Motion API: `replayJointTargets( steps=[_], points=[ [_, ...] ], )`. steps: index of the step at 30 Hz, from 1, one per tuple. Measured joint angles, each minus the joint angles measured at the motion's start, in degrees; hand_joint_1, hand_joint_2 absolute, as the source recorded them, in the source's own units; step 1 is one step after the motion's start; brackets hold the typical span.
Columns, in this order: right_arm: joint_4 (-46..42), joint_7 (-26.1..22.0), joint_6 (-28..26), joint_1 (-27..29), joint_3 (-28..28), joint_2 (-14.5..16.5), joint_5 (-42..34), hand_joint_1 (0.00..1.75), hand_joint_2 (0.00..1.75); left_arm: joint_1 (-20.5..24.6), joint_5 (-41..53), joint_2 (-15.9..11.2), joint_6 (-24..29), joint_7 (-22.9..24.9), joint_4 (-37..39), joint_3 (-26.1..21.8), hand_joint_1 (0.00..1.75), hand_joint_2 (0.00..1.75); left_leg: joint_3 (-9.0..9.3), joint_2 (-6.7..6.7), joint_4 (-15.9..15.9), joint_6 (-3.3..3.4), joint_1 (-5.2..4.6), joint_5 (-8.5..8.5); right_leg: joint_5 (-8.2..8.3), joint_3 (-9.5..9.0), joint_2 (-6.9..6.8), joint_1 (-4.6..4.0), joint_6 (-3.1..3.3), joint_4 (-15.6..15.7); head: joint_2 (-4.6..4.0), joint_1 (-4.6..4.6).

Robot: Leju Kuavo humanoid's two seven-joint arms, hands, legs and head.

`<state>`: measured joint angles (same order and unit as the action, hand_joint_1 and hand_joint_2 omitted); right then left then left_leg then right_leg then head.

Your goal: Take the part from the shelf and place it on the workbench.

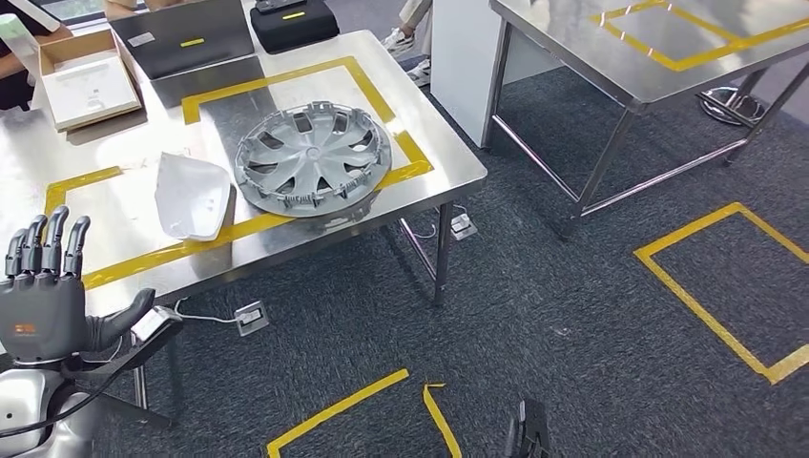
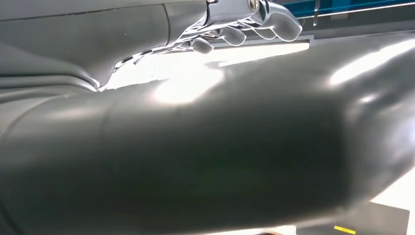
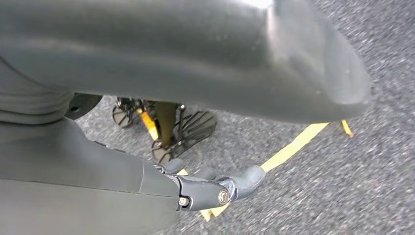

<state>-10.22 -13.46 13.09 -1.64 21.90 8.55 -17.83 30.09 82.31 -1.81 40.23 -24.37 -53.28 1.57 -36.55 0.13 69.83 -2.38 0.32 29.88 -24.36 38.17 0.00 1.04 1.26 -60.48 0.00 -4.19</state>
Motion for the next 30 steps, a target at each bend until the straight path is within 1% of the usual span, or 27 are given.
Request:
replayJointTargets(
  steps=[1,2,3,4,6,7,8,10,11,12,13,14,15,16,17,18,19,21,22,23,24,25,26,27,28,29,30],
  points=[
    [0.0,0.1,0.0,0.0,0.0,0.0,0.1,0.0,0.0,0.1,0.0,-0.1,0.0,0.0,-0.1,0.0,0.0,0.0,3.21,-0.07,-4.2,0.28,-0.11,0.05,0.53,0.47,0.01,-0.03,-0.26,0.0,0.0,-0.02],
    [0.0,0.1,0.0,0.0,0.0,0.0,0.2,0.0,0.0,0.1,0.0,-0.2,0.0,0.0,-0.3,0.0,0.0,0.0,5.57,-0.14,-7.5,0.64,-0.28,0.32,1.05,0.66,0.02,-0.02,-0.59,0.1,0.0,-0.06],
    [0.0,0.1,0.0,0.0,0.0,0.0,0.3,0.0,0.0,0.1,0.0,-0.3,0.0,0.1,-0.4,-0.1,0.0,0.0,7.03,-0.23,-9.8,0.99,-0.48,0.85,1.54,0.67,0.03,0.02,-0.95,0.2,0.0,0.01],
    [0.0,0.1,0.0,0.0,0.0,0.0,0.4,0.0,0.0,0.1,0.0,-0.4,0.0,0.1,-0.5,-0.1,0.0,0.0,7.37,-0.28,-10.7,1.38,-0.72,1.02,2.05,0.61,0.05,0.1,-1.38,0.5,0.0,0.07],
    [0.0,0.1,0.0,0.1,-0.1,0.0,0.5,0.0,0.0,0.0,0.1,-0.5,0.0,0.2,-0.5,-0.3,0.0,0.0,6.79,-0.16,-11.1,2.38,-0.71,-0.11,2.55,0.7,0.15,0.21,-2.19,0.8,0.0,0.34],
    [0.0,0.1,0.0,0.1,-0.1,0.0,0.6,0.0,0.0,0.0,0.1,-0.6,0.0,0.2,-0.6,-0.4,0.0,0.0,6.38,-0.04,-11.4,2.96,-0.62,-0.88,1.47,1.12,0.19,0.21,-2.46,0.2,0.0,0.33],
    [0.0,0.1,0.0,0.2,-0.2,0.0,0.7,0.0,0.0,-0.1,0.2,-0.6,0.0,0.3,-0.6,-0.4,0.0,0.0,5.79,0.07,-11.6,3.47,-0.47,-1.77,-0.74,1.81,0.22,0.19,-2.64,-1.6,0.0,0.31],
    [0.0,0.1,0.0,0.2,-0.3,0.0,0.8,0.0,0.0,-0.2,0.2,-0.6,0.0,0.4,-0.8,-0.5,0.0,0.0,4.12,0.13,-11.7,4.01,-0.47,-3.31,-6.69,3.6,0.22,0.16,-2.82,-8.0,0.0,0.21],
    [0.0,0.1,0.0,0.2,-0.4,0.0,0.8,0.0,0.0,-0.4,0.2,-0.6,0.0,0.4,-0.8,-0.6,0.0,0.0,3.14,0.14,-11.6,4.06,-0.53,-4.03,-8.62,4.25,0.23,0.15,-2.94,-11.5,0.0,0.21],
    [0.0,0.1,0.0,0.2,-0.4,0.0,0.9,0.0,0.0,-0.6,0.2,-0.6,0.0,0.4,-0.8,-0.6,0.0,0.0,2.15,0.17,-11.5,4.03,-0.59,-4.72,-9.14,4.33,0.22,0.12,-3.01,-14.0,0.0,0.21],
    [0.0,0.1,0.0,0.2,-0.4,0.0,0.9,0.0,0.0,-0.8,0.2,-0.6,0.0,0.5,-0.8,-0.6,0.0,0.0,1.14,0.19,-11.3,3.96,-0.63,-5.38,-8.43,3.59,0.22,0.1,-3.03,-14.9,0.0,0.21],
    [0.0,0.1,0.0,0.2,-0.4,0.0,0.9,0.0,0.0,-0.9,0.2,-0.6,0.0,0.5,-0.8,-0.6,0.0,0.0,0.15,0.21,-11.1,3.85,-0.64,-6.01,-6.98,1.89,0.21,0.08,-2.96,-13.9,0.0,0.2],
    [0.0,0.1,0.0,0.1,-0.4,0.0,0.9,0.0,0.0,-1.0,0.2,-0.6,0.0,0.5,-0.8,-0.6,0.0,0.0,-0.76,0.21,-10.9,3.68,-0.65,-6.6,-5.69,-0.8,0.2,0.06,-2.83,-11.0,0.0,0.19],
    [0.0,0.1,0.0,0.1,-0.4,0.0,0.9,0.0,0.0,-1.1,0.2,-0.6,0.0,0.5,-0.9,-0.7,0.0,0.0,-1.58,0.2,-10.6,3.44,-0.72,-7.09,-5.51,-3.9,0.19,-0.06,-2.62,-6.9,0.0,0.15],
    [0.0,0.1,0.0,0.0,-0.4,-0.1,0.9,0.0,0.0,-1.1,0.2,-0.6,0.0,0.5,-1.0,-0.8,0.0,0.0,-2.11,0.2,-10.3,3.14,-0.77,-7.55,-5.81,-6.33,0.2,-0.19,-2.3,-3.5,0.0,0.14],
    [0.0,0.1,0.0,-0.1,-0.4,-0.1,0.9,0.0,0.0,-1.1,0.2,-0.7,0.0,0.5,-1.1,-0.8,0.0,0.0,-2.41,0.23,-10.2,2.79,-0.82,-7.96,-6.53,-7.89,0.22,-0.33,-1.96,-0.9,0.0,0.09],
    [0.0,0.1,0.0,-0.2,-0.4,-0.1,0.9,0.0,0.0,-1.1,0.2,-0.7,0.0,0.4,-1.2,-0.9,0.0,0.0,-2.53,0.25,-10.2,2.43,-0.82,-8.43,-7.04,-8.4,0.25,-0.5,-1.57,0.3,0.0,0.05],
    [0.0,0.1,0.0,-0.2,-0.4,-0.1,0.9,0.0,0.0,-1.1,0.2,-0.8,0.0,0.2,-1.2,-1.0,0.0,0.0,-2.62,0.22,-10.4,1.7,-0.64,-9.19,-6.16,-7.77,0.12,-0.48,-0.71,0.8,0.0,-0.02],
    [0.0,0.1,-0.1,-0.2,-0.4,-0.1,0.9,0.0,0.0,-1.1,0.1,-0.9,0.0,0.2,-1.2,-1.1,0.0,0.0,-2.93,0.14,-10.1,1.33,-0.54,-8.51,-5.44,-7.3,0.01,-0.38,-0.27,0.9,0.0,0.02],
    [0.0,0.1,-0.1,-0.3,-0.4,-0.1,0.9,0.0,0.0,-1.1,0.1,-1.0,0.0,0.1,-1.2,-1.2,0.0,0.0,-3.48,0.08,-8.8,0.94,-0.41,-6.64,-4.64,-6.67,-0.11,-0.26,0.1,1.0,0.0,0.09],
    [0.0,0.1,-0.1,-0.3,-0.4,-0.2,0.9,0.0,0.0,-1.1,0.1,-1.1,0.0,0.1,-1.2,-1.4,0.0,0.0,-4.26,0.02,-6.3,0.57,-0.25,-3.77,-3.86,-5.89,-0.19,-0.15,0.34,1.1,0.0,0.13],
    [0.0,0.1,-0.1,-0.3,-0.4,-0.2,0.9,0.0,0.0,-1.1,0.1,-1.1,0.0,0.0,-1.2,-1.6,0.0,0.0,-5.07,0.01,-3.1,0.21,-0.13,-0.63,-3.12,-5.02,-0.17,-0.13,0.43,1.1,0.0,0.21],
    [0.0,0.1,-0.1,-0.3,-0.4,-0.2,0.9,0.0,0.0,-1.2,0.1,-1.2,0.0,0.0,-1.2,-1.8,0.0,0.0,-5.7,0.02,0.4,-0.08,0.0,1.76,-2.39,-4.17,-0.18,-0.12,0.42,1.1,0.0,0.24],
    [0.0,0.1,-0.1,-0.2,-0.4,-0.2,0.9,0.0,0.0,-1.2,0.1,-1.2,0.0,0.0,-1.2,-1.9,0.0,0.0,-5.83,0.03,3.2,-0.29,0.1,2.76,-1.62,-3.22,-0.2,-0.11,0.35,1.0,0.0,0.23],
    [0.0,0.1,-0.1,-0.2,-0.4,-0.2,0.9,0.0,0.0,-1.3,0.1,-1.2,0.0,-0.1,-1.1,-1.9,0.0,0.0,-5.19,0.03,4.6,-0.4,0.18,2.41,-0.86,-2.28,-0.22,-0.1,0.23,1.0,0.0,0.24],
    [0.0,0.1,-0.1,-0.2,-0.4,-0.2,0.9,0.0,0.0,-1.3,0.0,-1.3,0.0,-0.2,-1.1,-2.0,0.0,0.0,-3.72,0.03,4.2,-0.43,0.24,1.18,-0.13,-1.36,-0.25,-0.07,0.1,1.0,0.0,0.23],
    [0.0,0.1,-0.1,-0.2,-0.4,-0.2,0.9,0.0,0.0,-1.4,0.0,-1.3,0.0,-0.2,-1.1,-2.0,0.0,0.0,-1.08,0.02,1.8,-0.38,0.29,-0.24,0.63,-0.47,-0.27,-0.03,-0.08,0.9,0.0,0.23]
  ],
)
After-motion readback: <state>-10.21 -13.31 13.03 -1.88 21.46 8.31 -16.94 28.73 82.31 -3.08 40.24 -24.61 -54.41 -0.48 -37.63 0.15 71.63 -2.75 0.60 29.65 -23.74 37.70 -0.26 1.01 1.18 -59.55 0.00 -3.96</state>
